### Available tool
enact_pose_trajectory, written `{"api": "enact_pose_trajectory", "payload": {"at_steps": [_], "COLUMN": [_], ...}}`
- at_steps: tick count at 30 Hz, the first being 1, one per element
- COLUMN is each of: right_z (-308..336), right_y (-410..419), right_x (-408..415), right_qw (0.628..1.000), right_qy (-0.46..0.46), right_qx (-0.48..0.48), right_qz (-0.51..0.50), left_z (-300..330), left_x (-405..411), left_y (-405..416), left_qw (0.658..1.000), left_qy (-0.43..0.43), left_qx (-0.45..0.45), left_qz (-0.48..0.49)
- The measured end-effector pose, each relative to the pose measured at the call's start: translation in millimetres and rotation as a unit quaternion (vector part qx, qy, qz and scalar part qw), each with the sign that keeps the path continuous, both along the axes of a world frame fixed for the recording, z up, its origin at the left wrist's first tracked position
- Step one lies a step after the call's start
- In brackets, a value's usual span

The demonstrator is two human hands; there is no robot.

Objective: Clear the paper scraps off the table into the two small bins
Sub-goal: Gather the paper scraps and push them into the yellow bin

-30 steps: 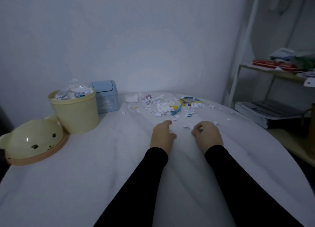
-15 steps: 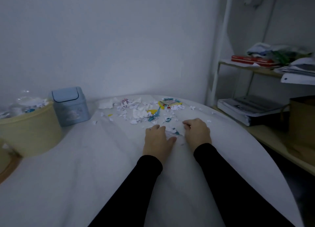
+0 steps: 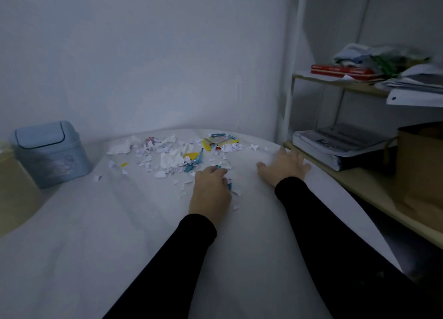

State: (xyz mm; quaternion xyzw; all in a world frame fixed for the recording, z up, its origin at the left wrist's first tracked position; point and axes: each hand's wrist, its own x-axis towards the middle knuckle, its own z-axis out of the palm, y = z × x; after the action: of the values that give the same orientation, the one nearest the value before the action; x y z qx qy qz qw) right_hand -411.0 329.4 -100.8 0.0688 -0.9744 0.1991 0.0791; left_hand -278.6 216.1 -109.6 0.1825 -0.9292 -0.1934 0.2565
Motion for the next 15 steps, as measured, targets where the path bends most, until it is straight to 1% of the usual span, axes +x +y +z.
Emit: {"api": "enact_pose_trajectory", "payload": {"at_steps": [2, 4, 6, 8, 11, 15], "right_z": [0, 2, 3, 2, 1, 1], "right_y": [-1, -2, -7, -13, -24, -32], "right_x": [-11, -15, -13, -6, 10, 42], "right_qw": [1.0, 0.998, 0.995, 0.993, 0.988, 0.969], "right_qy": [-0.021, -0.034, -0.03, -0.012, 0.009, 0.033], "right_qx": [0.018, 0.056, 0.09, 0.098, 0.049, 0.007], "right_qz": [-0.003, 0.008, 0.031, 0.072, 0.149, 0.245], "left_z": [0, -2, -5, -6, -1, 4], "left_x": [-2, -4, -6, -6, 0, 14], "left_y": [-1, -4, -7, -7, -8, -15], "left_qw": [0.998, 0.992, 0.989, 0.989, 0.99, 0.994], "left_qy": [-0.021, -0.062, -0.094, -0.112, -0.114, -0.087], "left_qx": [-0.04, -0.057, -0.056, -0.057, -0.044, -0.031], "left_qz": [0.049, 0.097, 0.097, 0.079, 0.068, 0.063]}}
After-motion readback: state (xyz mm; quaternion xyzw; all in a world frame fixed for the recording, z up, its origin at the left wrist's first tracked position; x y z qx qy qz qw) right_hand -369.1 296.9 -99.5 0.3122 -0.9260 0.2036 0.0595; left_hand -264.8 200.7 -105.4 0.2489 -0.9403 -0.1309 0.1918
